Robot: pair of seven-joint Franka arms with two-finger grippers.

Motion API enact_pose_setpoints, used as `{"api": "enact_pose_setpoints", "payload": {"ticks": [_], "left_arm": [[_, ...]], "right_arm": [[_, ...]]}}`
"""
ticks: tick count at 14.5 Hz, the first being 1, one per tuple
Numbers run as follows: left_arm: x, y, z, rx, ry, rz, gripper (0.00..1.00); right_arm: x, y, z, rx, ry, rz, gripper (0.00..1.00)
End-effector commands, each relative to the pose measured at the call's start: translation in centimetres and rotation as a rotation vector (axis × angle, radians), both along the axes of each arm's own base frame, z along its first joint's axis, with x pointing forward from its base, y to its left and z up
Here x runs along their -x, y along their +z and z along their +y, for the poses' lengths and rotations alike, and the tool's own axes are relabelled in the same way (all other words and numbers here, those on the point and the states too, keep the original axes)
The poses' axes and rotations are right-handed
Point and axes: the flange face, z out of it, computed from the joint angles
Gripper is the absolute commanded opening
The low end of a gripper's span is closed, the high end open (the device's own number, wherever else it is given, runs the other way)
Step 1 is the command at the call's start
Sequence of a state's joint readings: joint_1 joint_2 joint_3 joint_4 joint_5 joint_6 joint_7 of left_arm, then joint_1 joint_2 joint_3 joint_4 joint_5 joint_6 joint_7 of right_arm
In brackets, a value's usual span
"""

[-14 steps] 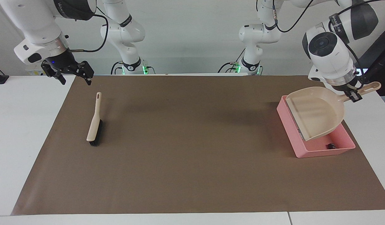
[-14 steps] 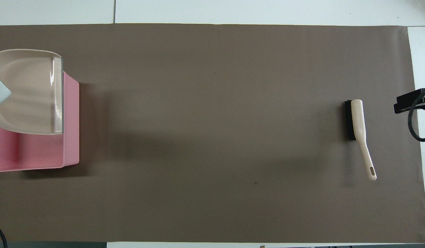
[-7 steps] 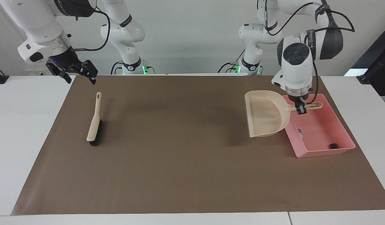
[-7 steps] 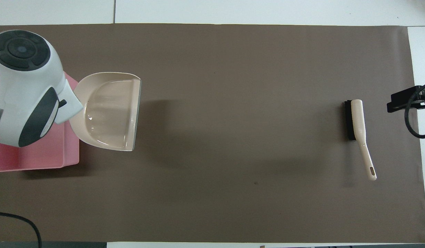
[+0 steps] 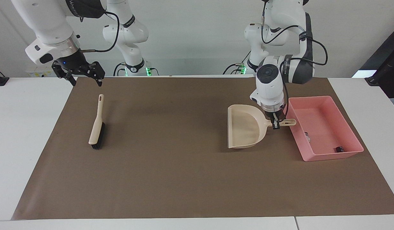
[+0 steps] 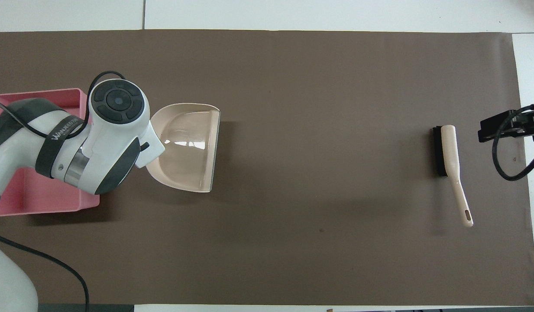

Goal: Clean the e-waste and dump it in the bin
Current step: 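Lower the dustpan with the left gripper back onto the table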

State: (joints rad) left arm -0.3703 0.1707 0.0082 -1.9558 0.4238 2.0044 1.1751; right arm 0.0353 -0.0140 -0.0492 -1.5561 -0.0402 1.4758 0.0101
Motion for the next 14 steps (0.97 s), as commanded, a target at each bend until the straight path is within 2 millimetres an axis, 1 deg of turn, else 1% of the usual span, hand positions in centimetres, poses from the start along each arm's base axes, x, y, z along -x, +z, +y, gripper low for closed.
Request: {"api": "enact_pose_setpoints", "payload": {"ticks": [1, 3, 5, 7, 8, 9, 10, 13, 14], "left_arm": [[0.4, -2.8, -0.8, 0.018, 0.053, -0.01, 0.0], [0.1, -3.9, -1.3, 0.028, 0.041, -0.015, 0.0], [0.5, -4.2, -2.9, 0.032, 0.011, -0.017, 0.01], [0.7, -4.4, -3.2, 0.03, 0.003, -0.016, 0.02], [0.7, -4.8, -3.3, 0.03, 0.0, -0.012, 0.04], [0.5, -5.5, -3.0, 0.027, 0.004, -0.006, 0.05], [0.3, -5.6, -2.7, 0.031, 0.01, -0.009, 0.06], [0.2, -5.7, -2.6, 0.03, 0.013, -0.008, 0.08], [0.2, -5.7, -2.5, 0.03, 0.014, -0.008, 0.16]], "right_arm": [[-0.3, 0.3, -0.5, 0.006, 0.014, -0.001, 1.0], [-0.3, 0.1, -0.6, 0.006, 0.013, 0.001, 1.0], [-0.2, 0.1, -0.6, 0.006, 0.012, -0.004, 1.0], [-0.1, 0.0, -0.7, 0.006, 0.009, -0.002, 1.0], [-0.1, 0.0, -0.6, 0.005, 0.009, -0.001, 1.0], [-0.1, 0.0, -0.7, 0.005, 0.007, -0.002, 1.0], [-0.1, 0.0, -0.6, 0.005, 0.009, -0.002, 1.0], [-0.1, 0.0, -0.7, 0.005, 0.007, -0.002, 1.0], [-0.1, 0.0, -0.7, 0.005, 0.007, -0.004, 1.0]]}}
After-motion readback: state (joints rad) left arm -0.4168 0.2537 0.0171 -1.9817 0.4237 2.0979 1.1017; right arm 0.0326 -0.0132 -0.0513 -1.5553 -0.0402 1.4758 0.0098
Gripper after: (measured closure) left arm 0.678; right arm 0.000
